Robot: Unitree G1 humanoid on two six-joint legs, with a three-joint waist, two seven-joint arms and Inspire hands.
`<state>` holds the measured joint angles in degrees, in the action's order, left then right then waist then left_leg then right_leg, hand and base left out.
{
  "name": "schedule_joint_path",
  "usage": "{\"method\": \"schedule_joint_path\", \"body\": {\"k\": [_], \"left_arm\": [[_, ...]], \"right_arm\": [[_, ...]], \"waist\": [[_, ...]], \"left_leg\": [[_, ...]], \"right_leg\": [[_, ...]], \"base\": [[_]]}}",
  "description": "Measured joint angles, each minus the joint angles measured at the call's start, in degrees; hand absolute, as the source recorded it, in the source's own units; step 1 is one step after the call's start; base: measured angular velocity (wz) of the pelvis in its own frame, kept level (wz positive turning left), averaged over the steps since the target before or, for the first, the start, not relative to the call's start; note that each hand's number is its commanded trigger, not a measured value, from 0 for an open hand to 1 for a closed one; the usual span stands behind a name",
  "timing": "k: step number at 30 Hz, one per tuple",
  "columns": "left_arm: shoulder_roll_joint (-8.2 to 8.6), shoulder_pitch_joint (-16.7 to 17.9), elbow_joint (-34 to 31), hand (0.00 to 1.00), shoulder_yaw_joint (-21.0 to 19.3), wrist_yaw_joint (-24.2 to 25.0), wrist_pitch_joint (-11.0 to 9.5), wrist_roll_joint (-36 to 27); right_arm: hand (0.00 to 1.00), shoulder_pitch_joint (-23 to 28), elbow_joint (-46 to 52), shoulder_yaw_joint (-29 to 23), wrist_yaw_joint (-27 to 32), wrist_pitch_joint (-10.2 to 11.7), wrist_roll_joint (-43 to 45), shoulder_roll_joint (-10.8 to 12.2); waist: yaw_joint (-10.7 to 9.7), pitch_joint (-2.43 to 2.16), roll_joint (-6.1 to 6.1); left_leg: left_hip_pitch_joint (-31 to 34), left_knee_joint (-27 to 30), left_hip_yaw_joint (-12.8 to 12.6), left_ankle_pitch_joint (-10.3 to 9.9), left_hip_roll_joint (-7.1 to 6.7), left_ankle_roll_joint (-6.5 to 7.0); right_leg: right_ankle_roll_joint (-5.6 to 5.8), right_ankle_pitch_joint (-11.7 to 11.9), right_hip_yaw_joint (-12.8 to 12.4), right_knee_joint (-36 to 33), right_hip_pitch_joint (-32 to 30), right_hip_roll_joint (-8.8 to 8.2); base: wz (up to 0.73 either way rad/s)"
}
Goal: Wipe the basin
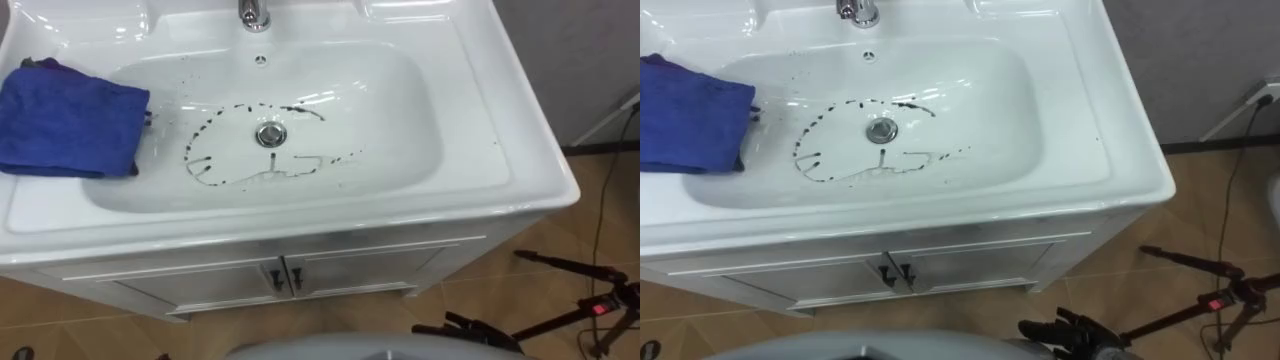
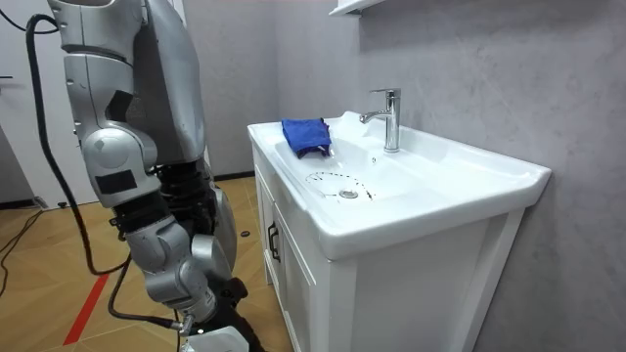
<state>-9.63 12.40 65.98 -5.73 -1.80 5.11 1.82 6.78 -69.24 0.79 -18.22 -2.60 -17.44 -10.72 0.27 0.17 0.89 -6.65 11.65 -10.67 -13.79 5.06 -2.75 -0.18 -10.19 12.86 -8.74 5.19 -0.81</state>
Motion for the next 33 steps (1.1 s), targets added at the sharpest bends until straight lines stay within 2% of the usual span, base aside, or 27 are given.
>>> {"method": "schedule_joint_path", "body": {"k": [4, 13, 19, 26, 28, 29, 33], "left_arm": [[0.02, -0.21, 0.0, 0.0, -0.09, 0.05, 0.38, 0.06], [0.03, -0.31, 0.38, 0.0, -0.26, -2.02, 0.86, 0.14], [0.06, 0.15, 0.44, 0.0, -2.39, -4.06, 0.92, -0.01], [0.13, 1.64, 1.0, 0.0, -9.78, -5.64, 1.17, -6.85], [0.12, 2.02, 1.79, 0.0, -10.97, -6.71, 1.15, -6.85], [0.1, 2.21, 2.36, 0.0, -12.43, -7.1, 1.18, -6.88], [0.06, 3.21, 2.7, 0.0, -15.35, -9.42, 1.16, -8.74]], "right_arm": [[0.0, 0.0, -0.03, -0.35, -0.13, 0.0, 0.02, 0.0], [0.0, -0.18, -0.31, -0.22, -0.21, -0.05, 0.09, 0.12], [0.0, -0.31, -1.69, 0.18, -0.68, -0.05, -0.63, 0.15], [0.0, -0.05, -2.07, -0.98, -1.33, -1.26, -0.46, 0.2], [0.0, -0.03, -2.11, -0.97, -1.28, -1.29, -0.14, 0.18], [0.0, 0.11, -2.22, -1.07, -1.19, -1.38, 0.02, 0.18], [0.0, -0.27, -2.15, -1.22, -0.12, -2.45, 0.92, 0.23]], "waist": [[-0.03, 0.25, -0.11], [0.02, 0.35, 0.31], [0.71, 0.33, 0.61], [1.85, 0.22, 0.96], [2.49, 0.1, 1.08], [3.22, -0.26, 0.74], [3.59, -0.35, 0.96]], "left_leg": [[-0.03, -0.11, 0.04, 0.0, -0.02, 0.0], [0.01, -0.21, 0.59, 0.0, -0.07, 0.0], [-0.02, -0.07, 1.21, 0.0, -0.16, 0.0], [-0.85, 0.0, 1.94, 0.0, -0.69, 0.02], [-0.86, 0.01, 1.95, 0.0, -0.81, 0.02], [-0.91, 0.01, 2.04, 0.0, -0.84, 0.03], [-0.83, 0.14, 3.62, 0.0, -1.03, 0.04]], "right_leg": [[0.01, 0.0, 0.21, 0.09, 0.38, -0.03], [0.08, -0.06, 1.29, 0.11, 0.77, -0.13], [0.1, -0.1, 1.4, 0.11, 0.83, -0.16], [0.43, -0.44, 1.69, 0.05, 2.19, -0.7], [0.47, -0.43, 1.86, 0.0, 2.16, -0.81], [0.49, -0.42, 1.95, 0.01, 2.23, -0.86], [0.6, -0.55, 3.6, 0.06, 3.0, -1.04]], "base": [[0.02], [0.05], [0.01], [0.06], [0.03], [0.0], [0.19]]}}
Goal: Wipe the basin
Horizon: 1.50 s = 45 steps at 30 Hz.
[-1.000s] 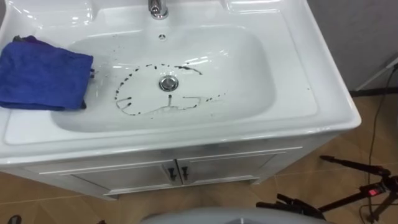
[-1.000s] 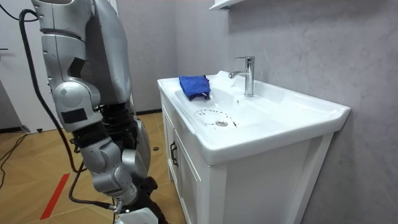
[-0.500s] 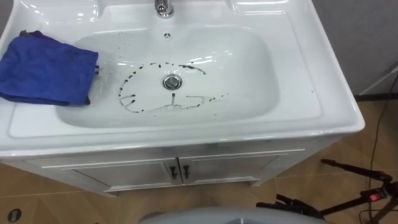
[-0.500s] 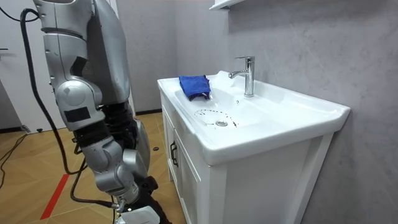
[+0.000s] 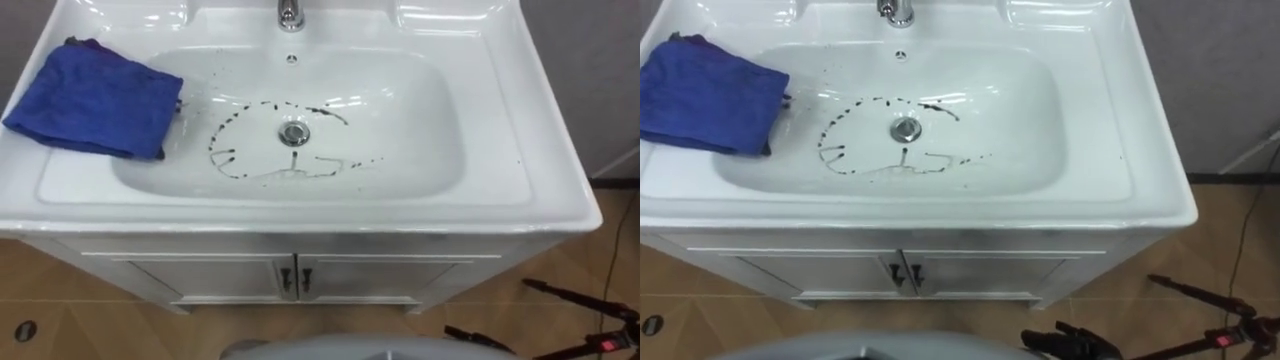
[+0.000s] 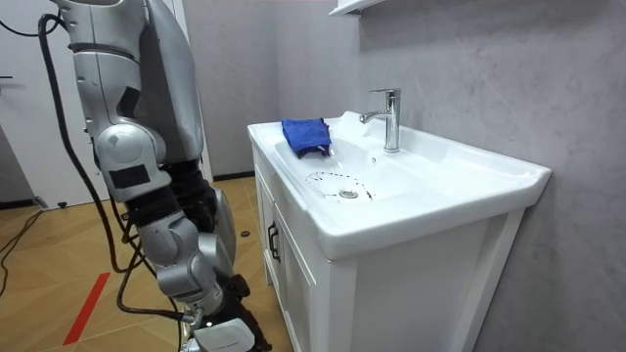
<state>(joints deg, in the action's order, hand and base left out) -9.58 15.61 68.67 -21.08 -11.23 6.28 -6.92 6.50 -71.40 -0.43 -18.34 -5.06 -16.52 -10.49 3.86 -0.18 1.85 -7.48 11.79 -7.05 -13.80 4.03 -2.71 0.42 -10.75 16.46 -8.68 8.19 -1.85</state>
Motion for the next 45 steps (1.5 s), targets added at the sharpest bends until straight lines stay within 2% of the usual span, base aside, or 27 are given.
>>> {"method": "schedule_joint_path", "body": {"k": [5, 10, 12, 13, 15, 16, 17, 18, 19, 22, 23, 24, 25, 26, 27, 30, 33, 37, 40, 45], "left_arm": [[-0.12, 0.99, 0.58, 0.0, -3.04, -2.94, -0.51, -5.01], [-0.37, 2.53, -1.07, 0.0, -6.09, -6.1, -0.65, -7.42], [-0.64, 2.78, -2.49, 0.0, -7.5, -7.81, -1.84, -7.53], [-0.92, 2.81, -3.19, 0.0, -8.08, -9.52, -2.81, -8.23], [-1.25, 3.23, -5.71, 0.0, -8.72, -13.18, -3.46, -9.33], [-1.26, 3.21, -6.37, 0.0, -10.09, -13.71, -3.71, -9.33], [-1.34, 3.24, -7.98, 0.0, -13.18, -15.41, -4.27, -9.17], [-1.62, 3.23, -9.52, 0.0, -15.95, -17.74, -5.01, -9.22], [-1.76, 3.2, -10.32, 0.0, -17.0, -19.0, -5.56, -9.3], [-2.84, 3.28, -15.59, 0.0, -19.27, -24.86, -7.99, -11.54], [-3.77, 3.31, -17.24, 0.0, -19.37, -27.0, -8.95, -12.83], [-4.84, 3.35, -18.16, 0.0, -19.38, -28.75, -9.74, -13.12], [-5.28, 3.36, -18.61, 0.0, -19.38, -29.58, -10.3, -13.3], [-5.92, 3.41, -19.82, 0.0, -19.38, -31.18, -11.29, -13.82], [-6.47, 3.39, -21.46, 0.0, -19.38, -32.43, -11.7, -13.85], [-7.48, 3.37, -27.04, 0.0, -20.95, -35.24, -11.97, -14.33], [-7.86, 3.01, -32.0, 0.0, -21.54, -38.33, -13.83, -16.45], [-8.19, 2.9, -38.4, 0.0, -21.55, -40.82, -14.31, -16.64], [-9.54, 1.94, -40.03, 0.0, -21.55, -43.11, -15.16, -16.59], [-9.63, 1.81, -46.46, 0.0, -21.49, -46.31, -15.54, -14.71]], "right_arm": [[0.0, -0.27, -0.26, -0.99, 0.19, -0.01, 3.05, -0.49], [0.0, -0.32, 0.4, -1.97, 1.2, 0.05, 4.61, -0.64], [0.0, -0.29, 0.33, -2.3, 1.56, 0.07, 5.37, -1.17], [0.0, -0.25, 0.31, -2.19, 2.05, 0.08, 5.43, -1.68], [0.0, 0.29, 0.39, -1.95, 2.87, 0.27, 5.68, -3.1], [0.0, 0.53, 0.39, -1.99, 3.2, 0.41, 5.95, -3.46], [0.0, 1.0, 0.4, -2.05, 3.73, 0.59, 6.62, -4.04], [0.0, 1.2, 0.39, -2.24, 4.18, 0.69, 7.36, -4.44], [0.0, 1.2, 0.4, -2.55, 4.5, 0.77, 7.81, -4.51], [0.0, 1.62, 1.01, -3.1, 5.6, 1.3, 8.14, -4.53], [0.0, 1.63, 1.69, -3.2, 5.73, 1.3, 8.18, -4.57], [0.0, 1.71, 2.77, -3.21, 6.01, 1.5, 9.0, -4.6], [0.0, 1.69, 2.97, -3.22, 6.27, 1.89, 9.68, -4.63], [0.0, 1.69, 3.16, -3.22, 6.81, 2.41, 10.64, -4.7], [0.0, 1.82, 4.12, -3.2, 7.18, 2.46, 11.26, -4.71], [0.0, 2.5, 4.84, -3.18, 7.85, 2.46, 12.72, -4.76], [0.0, 2.63, 4.91, -3.16, 8.95, 2.49, 12.83, -4.76], [0.0, 3.02, 5.14, -3.19, 9.72, 2.49, 13.3, -4.75], [0.0, 3.13, 5.33, -3.17, 10.09, 2.5, 14.7, -4.85], [0.0, 3.92, 5.33, -3.02, 10.21, 2.56, 15.5, -5.43]], "waist": [[1.32, -0.01, -0.7], [1.7, -0.01, -1.24], [2.88, -0.05, -1.78], [3.69, -0.11, -2.23], [4.99, -0.29, -3.33], [5.77, -0.29, -3.6], [6.7, -0.2, -3.8], [7.21, -0.23, -4.13], [7.35, -0.21, -4.24], [8.93, -0.24, -4.48], [9.33, -0.24, -4.46], [9.54, -0.33, -4.5], [9.62, -0.62, -5.04], [9.89, -0.44, -4.77], [10.24, -0.65, -5.06], [11.38, -0.71, -5.21], [11.72, -0.74, -5.71], [11.77, -0.77, -6.21], [11.43, -0.78, -6.59], [9.92, -0.75, -6.91]], "left_leg": [[-0.01, 0.03, 1.5, 0.04, -0.13, 0.05], [0.25, 0.01, 4.07, 0.05, -0.89, 0.13], [0.66, -0.03, 4.85, 0.05, -0.98, 0.15], [0.97, 0.01, 5.23, 0.08, -1.03, 0.17], [1.05, -0.06, 6.03, 0.29, -1.34, 0.31], [1.0, -0.09, 6.16, 0.32, -1.4, 0.33], [0.93, -0.05, 6.42, 0.33, -1.48, 0.34], [0.97, -0.08, 6.96, 0.34, -1.7, 0.34], [0.99, -0.13, 7.09, 0.36, -1.78, 0.37], [1.23, -0.16, 7.16, 0.4, -2.05, 0.44], [1.43, -0.13, 7.25, 0.4, -2.18, 0.44], [1.78, 0.01, 7.31, 0.4, -2.27, 0.45], [1.9, 0.05, 7.33, 0.4, -2.29, 0.45], [2.02, 0.02, 7.32, 0.41, -2.33, 0.46], [2.03, 0.03, 7.34, 0.41, -2.39, 0.46], [1.91, 0.01, 7.43, 0.41, -2.4, 0.47], [1.76, 0.01, 7.41, 0.43, -2.53, 0.51], [1.76, -0.06, 7.42, 0.55, -2.67, 0.7], [1.7, -0.02, 7.32, 0.56, -2.7, 0.73], [1.79, -0.03, 7.31, 0.66, -2.98, 0.88]], "right_leg": [[-0.06, -0.25, 1.24, -0.06, 0.43, -0.09], [0.29, -1.94, 2.98, -1.37, 0.71, -0.95], [0.27, -2.07, 4.0, -1.61, 0.49, -1.07], [0.24, -2.17, 4.19, -2.13, 0.13, -1.12], [0.27, -2.18, 4.22, -2.12, 0.06, -1.26], [0.29, -2.2, 4.14, -2.07, 0.06, -1.3], [0.34, -2.23, 4.33, -2.06, 0.17, -1.38], [0.49, -2.34, 4.66, -2.1, 0.27, -1.52], [0.56, -2.4, 4.8, -2.13, 0.26, -1.61], [0.69, -2.73, 4.89, -2.56, -0.13, -1.94], [0.76, -3.03, 4.98, -3.18, -0.49, -2.17], [0.78, -3.07, 5.03, -3.22, -0.73, -2.24], [0.78, -3.07, 5.03, -3.22, -0.87, -2.25], [0.79, -3.07, 5.03, -3.28, -1.07, -2.31], [0.79, -3.06, 4.99, -3.29, -1.13, -2.37], [0.8, -3.07, 4.75, -3.21, -1.3, -2.41], [0.82, -3.08, 4.61, -3.36, -1.31, -2.58], [0.85, -3.07, 4.64, -3.39, -1.35, -2.73], [0.88, -3.07, 4.48, -3.67, -1.45, -2.81], [1.14, -3.24, 4.19, -4.45, -1.92, -3.17]], "base": [[0.15], [0.25], [0.16], [0.12], [0.12], [0.0], [0.0], [0.05], [0.12], [0.02], [0.06], [0.05], [0.0], [0.0], [0.0], [-0.04], [-0.01], [0.0], [0.0], [0.0]]}}
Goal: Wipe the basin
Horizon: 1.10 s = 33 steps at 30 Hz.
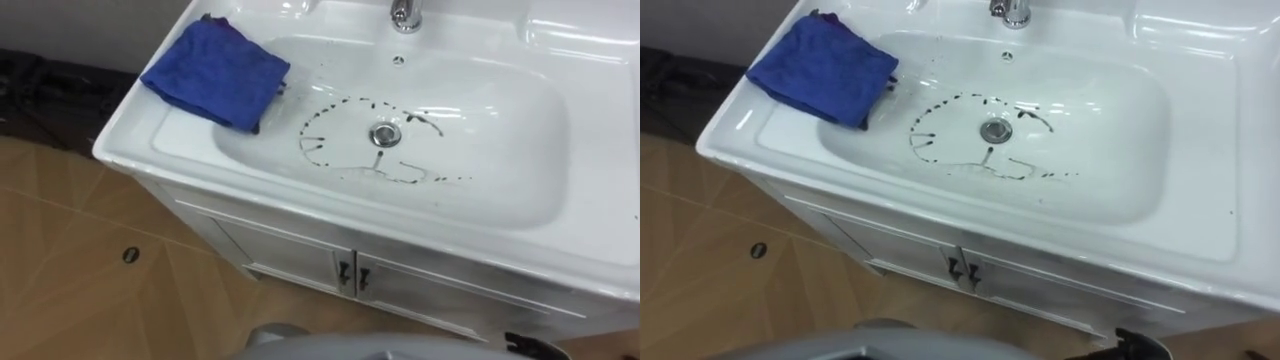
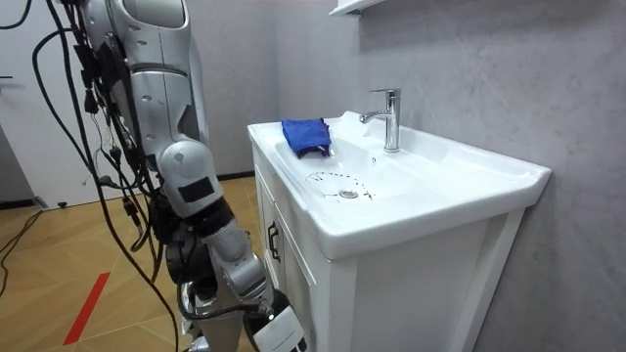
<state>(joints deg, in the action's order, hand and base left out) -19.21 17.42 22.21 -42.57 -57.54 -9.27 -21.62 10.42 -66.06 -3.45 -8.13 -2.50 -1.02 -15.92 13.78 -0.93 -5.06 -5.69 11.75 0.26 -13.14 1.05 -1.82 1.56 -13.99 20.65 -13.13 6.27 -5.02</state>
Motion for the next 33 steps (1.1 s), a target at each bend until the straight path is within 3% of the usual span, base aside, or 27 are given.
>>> {"method": "schedule_joint_path", "body": {"k": [8, 15, 17, 21, 26, 33], "left_arm": [[-2.09, -2.16, -4.61, 0.0, -0.01, -3.52, -0.67, 9.07], [-4.16, -4.85, -9.41, 0.0, 0.05, -5.77, -3.28, 14.52], [-4.57, -5.23, -10.41, 0.0, 0.04, -5.82, -3.3, 15.17], [-4.57, -5.25, -16.23, 0.0, 0.03, -5.0, -3.31, 15.26], [-4.48, -4.63, -18.08, 0.0, 0.23, -2.97, -3.3, 18.42], [-4.36, -3.71, -18.39, 0.0, 5.45, 1.25, -3.28, 23.56]], "right_arm": [[0.0, 1.65, -0.41, -0.15, 0.48, 1.11, 0.52, 0.05], [0.0, 1.99, -1.18, -0.17, 1.12, 2.08, 1.37, 0.1], [0.0, 2.14, -1.25, -0.17, 1.12, 2.05, 1.34, 0.07], [0.0, 3.29, -1.33, -0.31, 1.02, 1.97, 1.42, 0.22], [0.0, 4.72, -2.99, -0.18, 0.21, 1.64, 3.3, 0.37], [0.0, 4.95, -2.81, -0.29, -0.83, 1.45, 3.92, 0.39]], "waist": [[-3.15, 0.22, 0.16], [-5.27, 0.55, 0.27], [-5.65, 0.35, -0.18], [-5.83, 0.52, -0.22], [-6.64, 0.83, -0.39], [-9.27, 1.01, -0.73]], "left_leg": [[-0.1, -0.13, 0.06, 0.04, -0.05, 0.06], [-0.78, -0.45, -0.05, 0.04, -0.15, 0.06], [-0.98, -0.43, -0.02, 0.04, -0.22, 0.06], [-1.13, -0.45, -0.04, 0.04, -0.36, 0.06], [-1.63, -0.65, -0.16, 0.03, -0.46, 0.07], [-2.11, -0.57, -0.32, 0.03, -0.5, 0.07]], "right_leg": [[0.06, -0.15, -0.66, -0.54, -0.47, -0.06], [0.06, -0.14, -2.5, -0.71, -0.68, 0.09], [0.06, -0.14, -3.42, -0.72, -0.69, 0.18], [0.06, -0.14, -4.84, -0.82, -1.12, 0.22], [0.08, -0.13, -5.8, -0.69, -1.07, 0.26], [0.12, -0.11, -6.44, -0.5, -0.27, 0.39]], "base": [[-0.02], [-0.09], [-0.1], [-0.13], [-0.09], [0.01]]}}
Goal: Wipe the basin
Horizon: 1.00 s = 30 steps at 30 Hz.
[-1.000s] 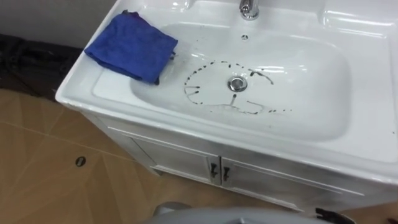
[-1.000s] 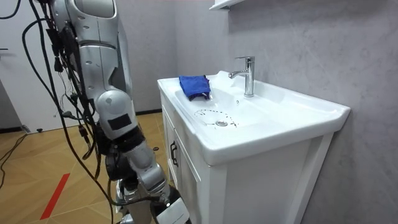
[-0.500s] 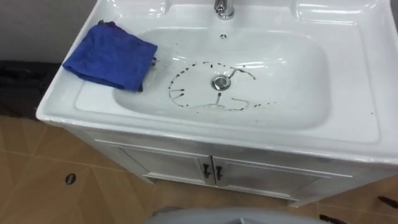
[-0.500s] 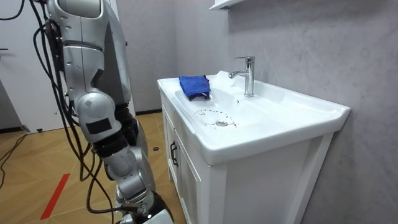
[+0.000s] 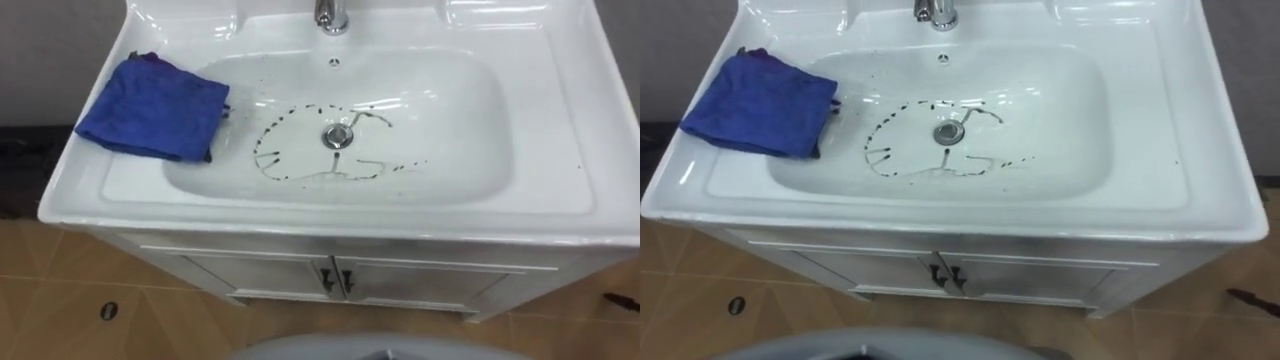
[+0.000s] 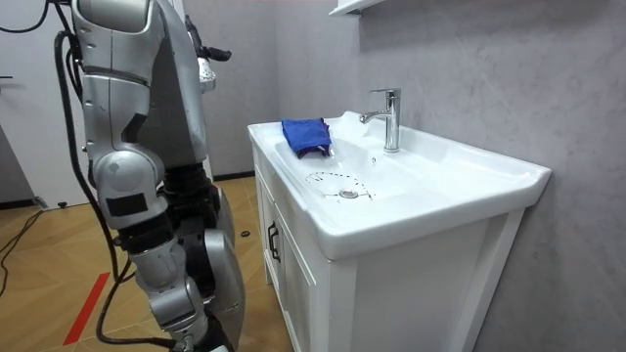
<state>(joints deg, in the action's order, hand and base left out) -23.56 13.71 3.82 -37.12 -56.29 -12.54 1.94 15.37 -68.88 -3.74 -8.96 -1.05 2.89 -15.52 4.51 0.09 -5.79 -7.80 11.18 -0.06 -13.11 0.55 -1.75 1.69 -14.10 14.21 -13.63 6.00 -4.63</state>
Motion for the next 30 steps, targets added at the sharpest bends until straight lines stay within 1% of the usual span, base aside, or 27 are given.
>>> {"method": "schedule_joint_path", "body": {"k": [2, 4, 6, 8, 11, 13, 16, 19, 21, 23, 25, 27, 29, 30], "left_arm": [[0.04, -0.01, -0.05, 0.0, 1.64, 1.35, 0.17, 0.22], [0.16, -0.03, -0.22, 0.0, 3.14, 3.1, 0.89, 2.2], [0.21, -0.04, -0.89, 0.0, 5.38, 5.85, 1.78, 6.25], [0.23, -0.04, -1.4, 0.0, 6.33, 7.78, 2.42, 8.9], [0.35, -0.14, -1.61, 0.0, 6.55, 9.85, 3.46, 14.18], [0.38, -0.17, -1.69, 0.0, 7.0, 11.01, 3.64, 16.46], [0.88, -0.07, -4.37, 0.0, 9.26, 13.06, 3.94, 16.9], [2.03, -0.04, -7.29, 0.0, 11.57, 14.55, 3.94, 16.83], [2.63, -0.04, -8.67, 0.0, 13.74, 15.67, 3.94, 16.81], [2.73, -0.03, -8.74, 0.0, 15.5, 17.13, 3.92, 16.79], [2.89, -0.01, -8.74, 0.0, 17.01, 18.77, 3.93, 16.83], [2.91, -0.01, -8.72, 0.0, 18.88, 21.15, 3.92, 16.85], [3.04, -0.01, -8.59, 0.0, 20.21, 22.55, 3.93, 16.96], [3.39, -0.01, -8.43, 0.0, 20.84, 23.77, 3.99, 17.27]], "right_arm": [[0.0, -0.32, -0.03, -0.04, -0.01, -0.39, -0.01, 0.0], [0.0, -0.37, -0.04, -0.02, -0.02, -0.4, -0.02, 0.06], [0.0, -0.35, -0.03, -0.02, -0.53, -1.12, 0.0, 0.11], [0.0, -0.36, -0.04, -0.02, -0.9, -1.6, 0.16, 0.12], [0.0, -0.5, 0.03, 0.01, -2.11, -1.62, 0.15, 0.02], [0.0, -0.65, -0.05, 0.01, -2.67, -1.58, 0.25, 0.02], [0.0, -0.67, -0.43, 0.18, -3.9, -1.56, 1.28, 0.04], [0.0, -0.82, -0.47, 0.2, -4.37, -1.56, 1.83, 0.08], [0.0, -2.1, -1.7, 0.18, -4.33, -1.57, 2.16, 0.29], [0.0, -3.23, -2.97, 0.18, -4.34, -1.61, 2.2, 0.41], [0.0, -3.81, -3.26, 0.18, -4.32, -1.58, 2.22, 0.55], [0.0, -4.21, -4.24, 0.18, -4.32, -1.58, 2.18, 0.95], [0.0, -4.2, -4.7, 0.19, -4.35, -1.7, 1.84, 1.41], [0.0, -4.21, -4.72, 0.19, -4.34, -1.95, 1.65, 1.71]], "waist": [[-0.74, 0.02, -0.05], [-1.27, 0.03, -0.03], [-1.32, 0.03, 0.05], [-1.29, 0.01, 0.09], [-1.3, -0.02, 0.21], [-1.44, -0.02, 0.31], [-1.65, 0.03, 0.52], [-1.98, 0.01, 0.75], [-3.3, 0.21, 0.9], [-4.1, 0.27, 1.06], [-4.42, 0.45, 1.3], [-4.81, 0.66, 1.9], [-4.87, 0.7, 2.43], [-4.83, 0.53, 2.43]], "left_leg": [[-0.05, 0.01, -0.11, 0.0, 0.0, 0.0], [-0.05, 0.0, -0.12, 0.0, 0.01, 0.0], [0.0, 0.0, -0.9, 0.0, 0.09, 0.0], [-0.01, 0.01, -1.39, 0.0, 0.17, 0.0], [-0.01, 0.01, -2.36, 0.0, 0.36, 0.0], [-0.03, 0.02, -2.34, -0.01, 0.45, 0.0], [-0.02, 0.07, -2.29, -0.01, 0.57, 0.0], [-0.01, 0.05, -2.26, -0.01, 0.6, 0.0], [0.01, 0.0, -2.23, -0.01, 0.63, 0.0], [0.0, -0.02, -2.37, -0.01, 0.67, 0.0], [0.07, -0.02, -2.94, -0.01, 0.72, 0.0], [0.07, -0.02, -3.14, -0.01, 0.71, 0.0], [0.1, -0.04, -3.34, -0.01, 0.71, 0.0], [0.12, -0.04, -3.82, -0.01, 0.74, 0.0]], "right_leg": [[0.0, 0.0, -0.04, -0.01, -0.02, -0.01], [0.0, 0.0, -0.14, -0.06, -0.05, 0.01], [0.0, 0.0, -0.37, -0.2, -0.28, 0.04], [-0.01, 0.0, -0.92, -0.31, -0.54, 0.13], [-0.16, 0.1, -1.93, -0.48, -1.01, 0.35], [-0.24, 0.23, -2.07, -0.3, -1.0, 0.47], [-0.31, 0.29, -2.33, -0.2, -0.96, 0.66], [-0.35, 0.31, -2.31, -0.12, -0.89, 0.72], [-0.35, 0.31, -2.31, -0.06, -0.75, 0.8], [-0.37, 0.32, -2.39, -0.34, -0.74, 0.82], [-0.39, 0.33, -2.67, -0.49, -1.04, 0.83], [-0.39, 0.33, -2.93, -0.49, -1.08, 0.86], [-0.39, 0.33, -3.15, -0.47, -1.15, 0.89], [-0.39, 0.33, -3.3, -0.44, -1.19, 0.9]], "base": [[0.0], [0.0], [-0.06], [-0.12], [-0.15], [-0.07], [0.0], [0.02], [0.07], [-0.02], [-0.07], [-0.05], [-0.05], [-0.06]]}}
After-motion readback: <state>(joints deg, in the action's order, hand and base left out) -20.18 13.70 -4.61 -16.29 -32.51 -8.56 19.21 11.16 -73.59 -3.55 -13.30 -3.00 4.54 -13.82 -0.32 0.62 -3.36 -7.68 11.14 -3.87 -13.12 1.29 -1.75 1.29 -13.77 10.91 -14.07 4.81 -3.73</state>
